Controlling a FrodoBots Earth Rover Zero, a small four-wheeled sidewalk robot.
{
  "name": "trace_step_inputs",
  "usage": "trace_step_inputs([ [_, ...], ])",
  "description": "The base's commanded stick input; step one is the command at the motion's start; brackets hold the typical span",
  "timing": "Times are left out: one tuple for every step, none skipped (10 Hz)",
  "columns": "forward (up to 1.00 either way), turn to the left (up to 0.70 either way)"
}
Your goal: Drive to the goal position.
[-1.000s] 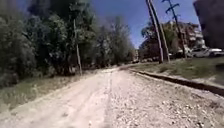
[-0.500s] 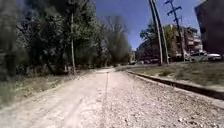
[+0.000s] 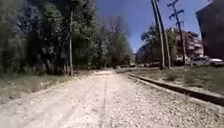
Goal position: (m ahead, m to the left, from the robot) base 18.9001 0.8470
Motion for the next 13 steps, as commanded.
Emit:
trace_step_inputs([
  [0.85, 0.08],
  [0.85, 0.29],
  [0.85, 0.34],
  [0.85, 0.34],
  [0.85, 0.34],
  [0.85, 0.33],
  [0.85, 0.25],
  [0.85, 0.00],
  [0.85, 0.00],
  [0.85, 0.00],
  [0.85, 0.00],
  [0.85, 0.00],
  [0.85, 0.00],
])
